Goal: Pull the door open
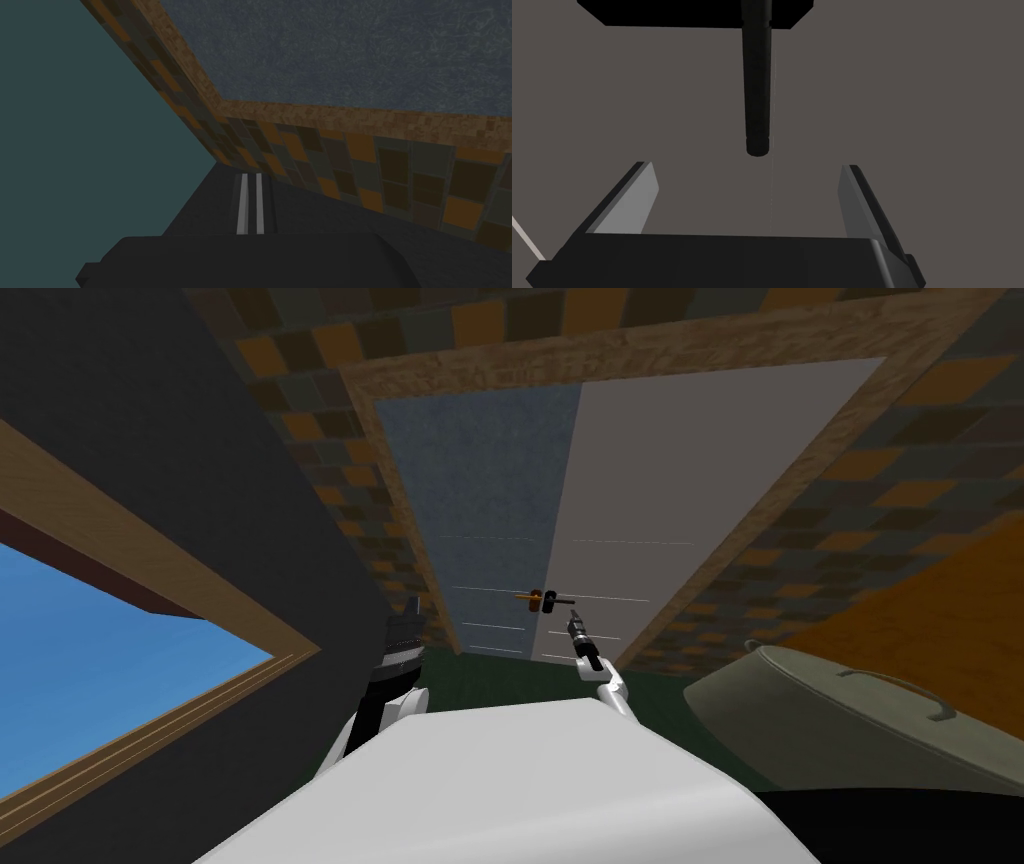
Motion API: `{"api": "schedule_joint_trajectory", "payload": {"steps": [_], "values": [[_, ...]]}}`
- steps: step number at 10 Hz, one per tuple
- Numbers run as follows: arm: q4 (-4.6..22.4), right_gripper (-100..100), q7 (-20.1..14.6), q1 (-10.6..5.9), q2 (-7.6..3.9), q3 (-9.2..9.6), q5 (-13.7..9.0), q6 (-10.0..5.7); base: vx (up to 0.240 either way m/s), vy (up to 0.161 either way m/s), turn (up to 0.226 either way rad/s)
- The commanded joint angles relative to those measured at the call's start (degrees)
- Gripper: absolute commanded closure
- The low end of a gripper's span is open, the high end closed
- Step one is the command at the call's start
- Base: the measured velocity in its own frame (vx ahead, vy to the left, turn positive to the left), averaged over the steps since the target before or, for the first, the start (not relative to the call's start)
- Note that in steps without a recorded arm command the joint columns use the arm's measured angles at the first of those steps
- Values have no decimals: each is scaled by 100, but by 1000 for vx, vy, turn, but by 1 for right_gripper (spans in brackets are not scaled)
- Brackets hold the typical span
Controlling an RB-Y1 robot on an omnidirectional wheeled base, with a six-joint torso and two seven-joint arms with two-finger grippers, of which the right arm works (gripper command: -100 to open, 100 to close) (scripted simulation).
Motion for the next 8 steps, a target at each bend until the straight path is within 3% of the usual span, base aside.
{"api": "schedule_joint_trajectory", "payload": {"steps": [1, 5, 8], "values": [[37, -100, -87, 103, -168, -115, -66, -29, 100, 6, 47], [285, -100, -252, 241, -527, -375, -217, -198, 145, -7, 64], [372, -100, -336, 210, -610, -366, -268, -313, 199, -29, 141]]}}
